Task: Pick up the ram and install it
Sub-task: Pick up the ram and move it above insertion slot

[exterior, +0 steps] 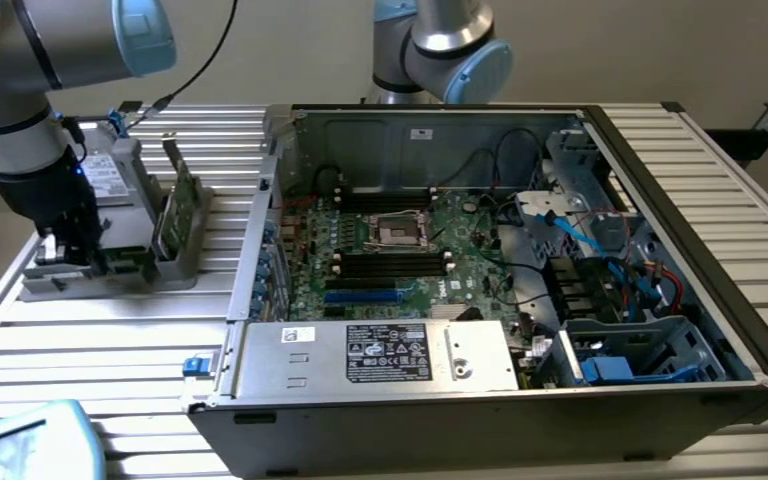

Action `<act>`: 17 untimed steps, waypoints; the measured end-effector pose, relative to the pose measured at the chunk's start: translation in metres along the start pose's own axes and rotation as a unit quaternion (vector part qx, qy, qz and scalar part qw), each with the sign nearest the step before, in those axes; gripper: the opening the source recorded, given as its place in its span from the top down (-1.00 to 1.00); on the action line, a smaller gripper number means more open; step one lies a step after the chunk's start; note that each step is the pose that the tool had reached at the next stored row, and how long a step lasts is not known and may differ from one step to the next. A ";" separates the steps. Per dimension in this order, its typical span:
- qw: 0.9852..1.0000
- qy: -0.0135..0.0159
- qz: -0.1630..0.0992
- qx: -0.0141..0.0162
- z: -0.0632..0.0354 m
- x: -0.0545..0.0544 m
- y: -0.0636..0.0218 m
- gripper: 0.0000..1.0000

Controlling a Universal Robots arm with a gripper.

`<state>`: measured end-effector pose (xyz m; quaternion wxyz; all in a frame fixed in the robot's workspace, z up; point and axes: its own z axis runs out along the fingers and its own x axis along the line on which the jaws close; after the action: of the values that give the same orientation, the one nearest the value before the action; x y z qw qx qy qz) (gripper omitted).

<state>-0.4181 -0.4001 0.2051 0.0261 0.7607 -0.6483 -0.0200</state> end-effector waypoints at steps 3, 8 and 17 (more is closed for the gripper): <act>1.000 0.000 0.000 -0.001 -0.0009 0.000 -0.0004 0.72; 1.000 0.000 0.000 -0.001 -0.0025 0.000 -0.0012 0.72; 1.000 -0.001 0.000 -0.003 -0.0055 0.000 -0.0019 0.72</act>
<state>-0.4159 -0.4001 0.2105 0.0284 0.7606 -0.6482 -0.0226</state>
